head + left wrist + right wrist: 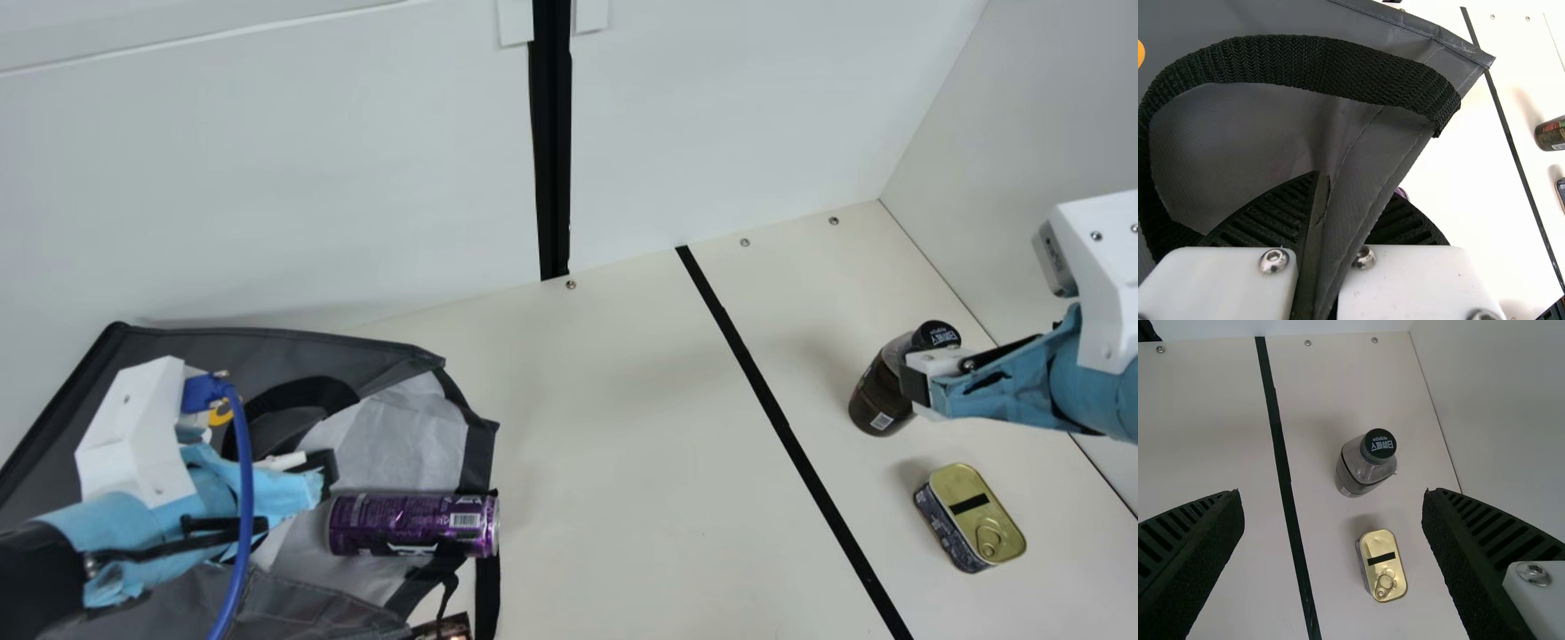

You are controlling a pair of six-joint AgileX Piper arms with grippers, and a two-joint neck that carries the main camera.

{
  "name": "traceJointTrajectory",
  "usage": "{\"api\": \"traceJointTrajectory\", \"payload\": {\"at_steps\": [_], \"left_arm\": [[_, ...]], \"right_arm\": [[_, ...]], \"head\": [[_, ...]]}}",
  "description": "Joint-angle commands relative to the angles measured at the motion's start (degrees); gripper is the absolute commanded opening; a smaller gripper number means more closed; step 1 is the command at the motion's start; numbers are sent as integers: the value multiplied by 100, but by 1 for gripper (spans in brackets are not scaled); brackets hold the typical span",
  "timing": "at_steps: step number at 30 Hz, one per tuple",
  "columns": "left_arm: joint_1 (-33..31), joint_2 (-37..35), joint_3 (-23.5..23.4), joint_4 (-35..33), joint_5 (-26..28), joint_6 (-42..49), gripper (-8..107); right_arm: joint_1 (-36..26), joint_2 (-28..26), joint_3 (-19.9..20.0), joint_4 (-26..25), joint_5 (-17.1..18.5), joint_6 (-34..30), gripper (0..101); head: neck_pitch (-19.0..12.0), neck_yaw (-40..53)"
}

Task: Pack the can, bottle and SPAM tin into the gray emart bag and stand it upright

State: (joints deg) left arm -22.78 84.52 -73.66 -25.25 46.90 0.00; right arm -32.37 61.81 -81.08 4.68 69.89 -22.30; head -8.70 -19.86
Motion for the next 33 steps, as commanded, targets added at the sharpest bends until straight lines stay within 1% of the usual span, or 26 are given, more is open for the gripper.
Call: {"api": "traceJointTrajectory", "payload": {"at_steps": [1,17,33], "left_arm": [[0,0,0,0,0,0,-8],[0,0,0,0,0,0,-8],[0,0,0,0,0,0,-8]], "right_arm": [[-9,-11,16,12,1,8,95],[110,3,61,-259,1,158,95],[-72,426,-63,-305,1,75,95]], "head": [[-130,-14],[-130,-14],[-130,-14]]}}
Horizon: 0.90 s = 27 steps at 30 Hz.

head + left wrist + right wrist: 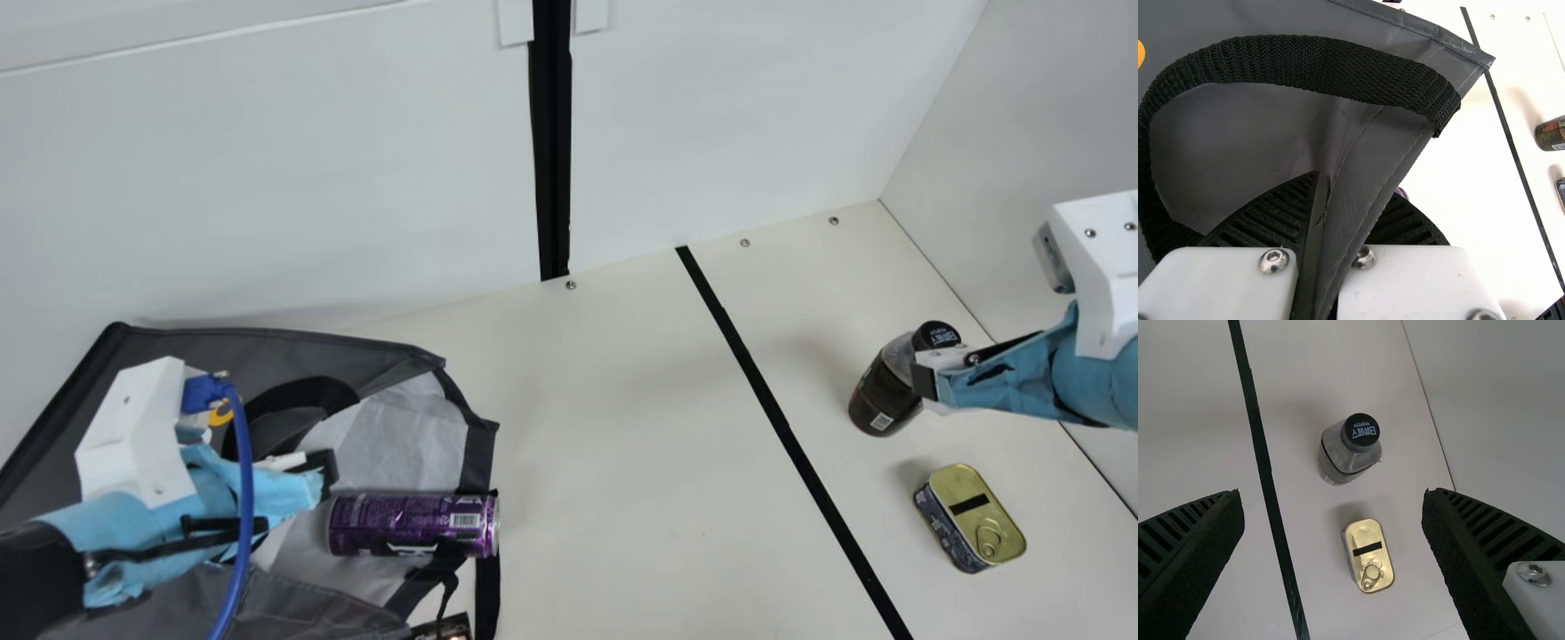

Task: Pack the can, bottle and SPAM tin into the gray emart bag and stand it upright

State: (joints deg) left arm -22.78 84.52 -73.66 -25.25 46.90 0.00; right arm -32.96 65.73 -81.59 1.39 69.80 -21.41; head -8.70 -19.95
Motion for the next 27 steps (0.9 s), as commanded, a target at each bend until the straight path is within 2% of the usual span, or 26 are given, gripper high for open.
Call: {"api": "traceJointTrajectory", "payload": {"at_steps": [1,27], "left_arm": [[0,0,0,0,0,0,-8],[0,0,0,0,0,0,-8]], "right_arm": [[-27,72,-27,31,10,-24,95],[-465,1438,-543,271,-2,-528,95]], "head": [[-130,-5],[-130,-5]]}}
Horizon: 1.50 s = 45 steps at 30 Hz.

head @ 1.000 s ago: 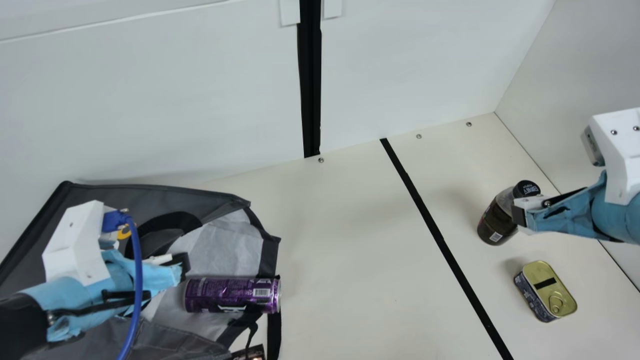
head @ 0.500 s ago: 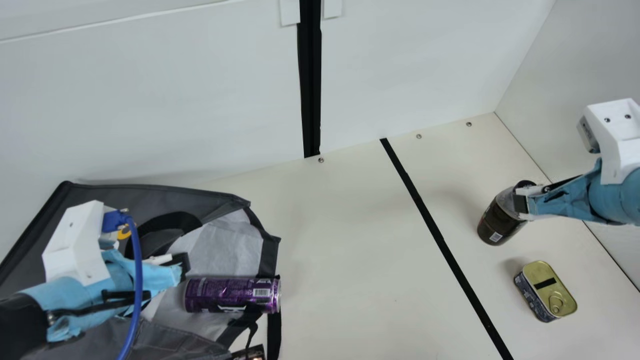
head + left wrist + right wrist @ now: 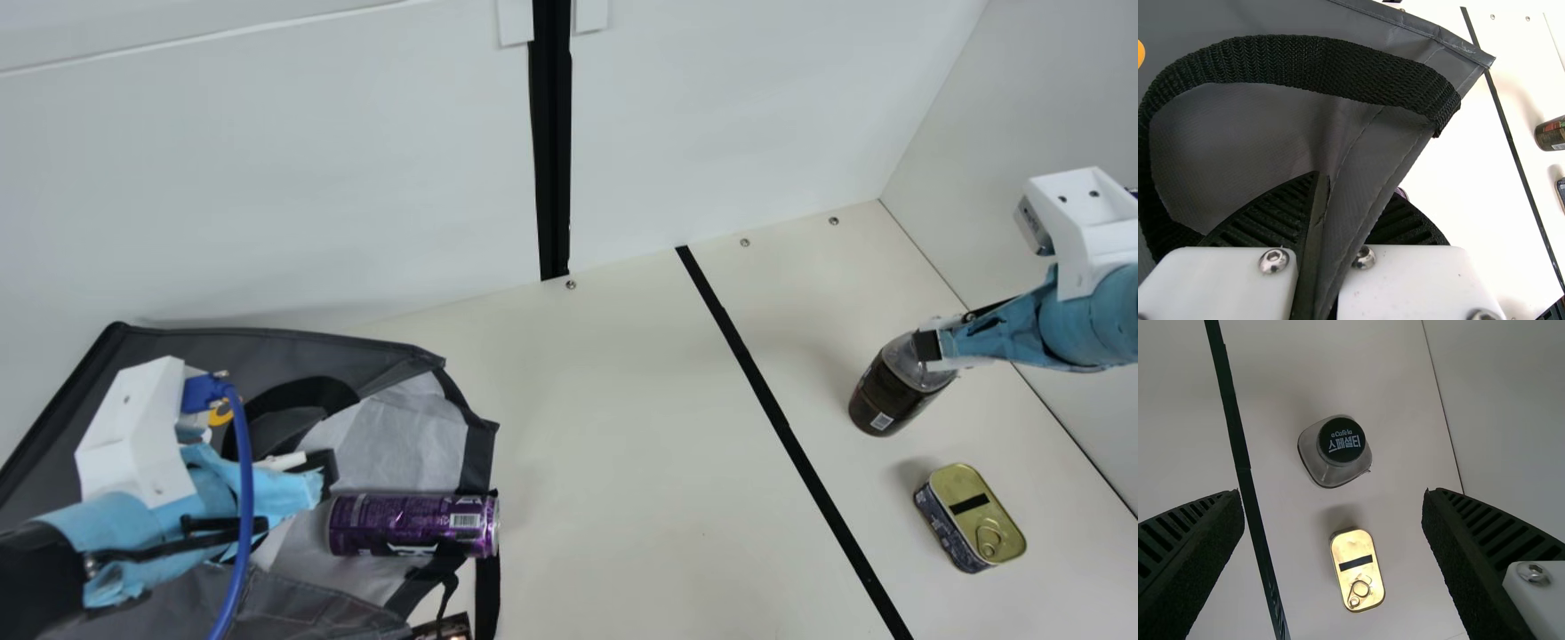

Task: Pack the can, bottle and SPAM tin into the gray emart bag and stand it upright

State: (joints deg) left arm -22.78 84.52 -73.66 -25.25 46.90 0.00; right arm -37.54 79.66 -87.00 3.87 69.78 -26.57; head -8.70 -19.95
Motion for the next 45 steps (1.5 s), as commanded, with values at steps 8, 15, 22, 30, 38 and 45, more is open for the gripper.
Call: {"api": "traceJointTrajectory", "payload": {"at_steps": [8,15,22,30,38,45], "left_arm": [[0,0,0,0,0,0,-8],[0,0,0,0,0,0,-8],[0,0,0,0,0,0,-8],[0,0,0,0,0,0,-8],[0,0,0,0,0,0,-8],[0,0,0,0,0,0,-8]], "right_arm": [[-129,436,-84,134,-71,-135,95],[-206,780,-176,190,-131,-211,95],[-208,1138,-314,225,-182,-257,95],[-157,1512,-478,257,-222,-285,95],[-99,1782,-544,254,-245,-336,95],[-54,1940,-529,239,-273,-367,95]], "head": [[-130,-5],[-130,-5],[-130,-5],[-130,-5],[-130,-5],[-130,-5]]}}
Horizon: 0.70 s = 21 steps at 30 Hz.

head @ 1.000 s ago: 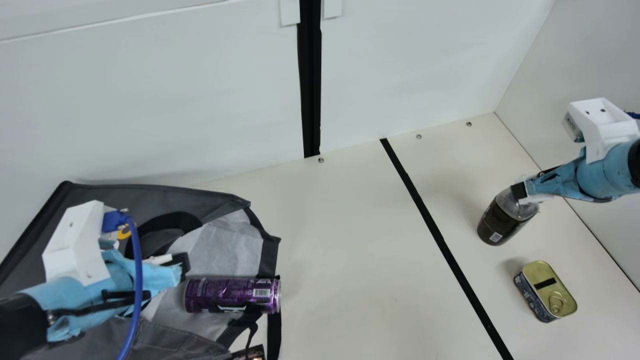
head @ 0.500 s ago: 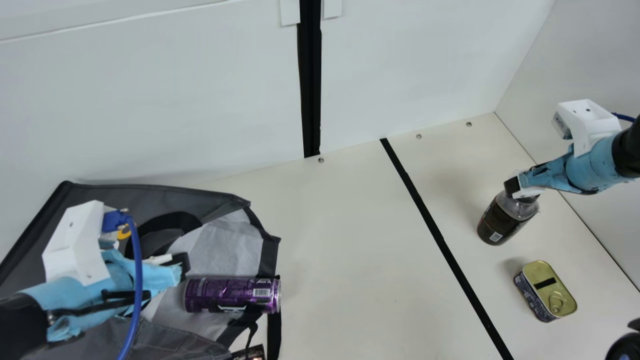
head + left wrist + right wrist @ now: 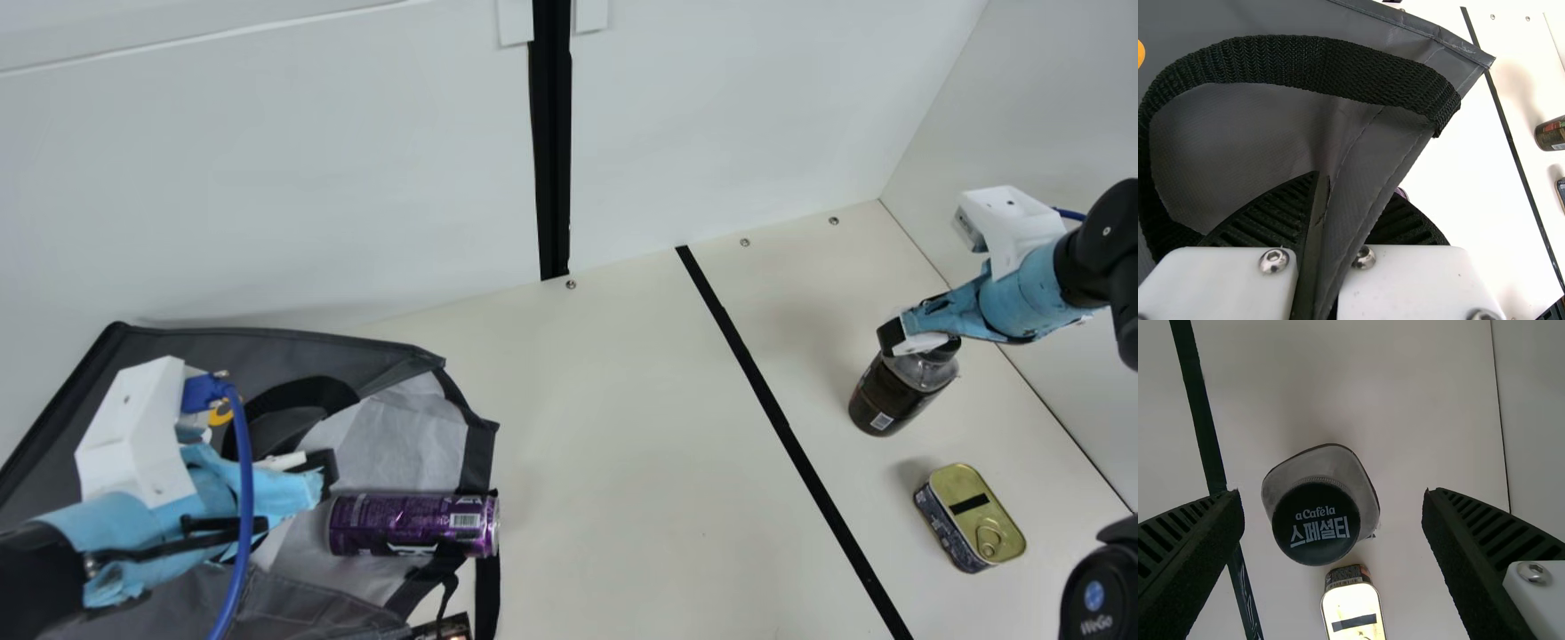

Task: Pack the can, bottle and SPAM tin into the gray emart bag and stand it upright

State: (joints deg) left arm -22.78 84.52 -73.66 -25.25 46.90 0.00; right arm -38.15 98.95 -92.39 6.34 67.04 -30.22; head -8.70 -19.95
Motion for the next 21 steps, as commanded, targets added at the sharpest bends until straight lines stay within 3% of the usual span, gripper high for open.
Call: {"api": "traceJointTrajectory", "payload": {"at_steps": [1,10,21], "left_arm": [[0,0,0,0,0,0,-8],[0,0,0,0,0,0,-8],[0,0,0,0,0,0,-8]], "right_arm": [[11,28,14,-9,-3,-7,95],[50,158,28,-19,-17,-47,95],[71,263,-53,38,-4,-123,22]], "head": [[-130,-5],[-130,-5],[-130,-5]]}}
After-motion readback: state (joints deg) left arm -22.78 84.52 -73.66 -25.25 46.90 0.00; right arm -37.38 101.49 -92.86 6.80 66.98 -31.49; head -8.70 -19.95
